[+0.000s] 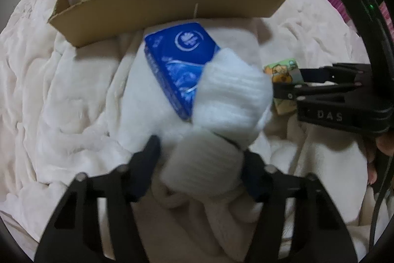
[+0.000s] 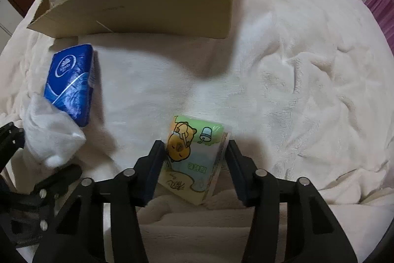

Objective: Organize objects
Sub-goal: 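Grasp the white sock with the left tool while the right tool grasps the green tissue pack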

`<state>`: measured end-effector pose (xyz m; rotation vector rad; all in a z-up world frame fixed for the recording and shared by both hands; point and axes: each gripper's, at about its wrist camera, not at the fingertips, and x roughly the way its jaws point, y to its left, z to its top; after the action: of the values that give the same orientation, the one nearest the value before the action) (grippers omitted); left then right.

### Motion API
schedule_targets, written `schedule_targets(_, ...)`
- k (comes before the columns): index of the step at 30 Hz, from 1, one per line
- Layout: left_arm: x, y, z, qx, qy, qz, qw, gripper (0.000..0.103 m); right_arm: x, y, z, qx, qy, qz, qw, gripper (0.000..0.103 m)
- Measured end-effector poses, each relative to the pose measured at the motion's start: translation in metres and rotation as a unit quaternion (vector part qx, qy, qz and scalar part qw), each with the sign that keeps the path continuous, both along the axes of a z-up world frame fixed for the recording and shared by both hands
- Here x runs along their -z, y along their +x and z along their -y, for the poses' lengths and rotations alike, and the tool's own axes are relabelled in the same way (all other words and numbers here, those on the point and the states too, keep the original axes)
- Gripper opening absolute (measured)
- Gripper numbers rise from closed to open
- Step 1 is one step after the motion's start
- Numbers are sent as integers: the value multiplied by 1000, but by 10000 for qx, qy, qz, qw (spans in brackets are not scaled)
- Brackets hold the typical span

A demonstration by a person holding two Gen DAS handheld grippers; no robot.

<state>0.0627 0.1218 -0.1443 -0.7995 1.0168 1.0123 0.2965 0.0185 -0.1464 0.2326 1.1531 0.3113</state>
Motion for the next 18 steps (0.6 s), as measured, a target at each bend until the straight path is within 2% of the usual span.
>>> schedule_targets(5, -9, -6, 8, -48, 198, 119, 9997, 40, -13, -15, 10, 288, 113, 394, 9987, 43)
schedule_targets(12, -35, -13, 28, 80, 600, 316, 9977, 36, -35, -47, 28, 699, 312, 820, 9937, 42)
schedule_targets(18, -59, -21, 37, 82, 843, 451, 9954, 34, -54, -73, 31, 822, 372, 1049, 9904, 42)
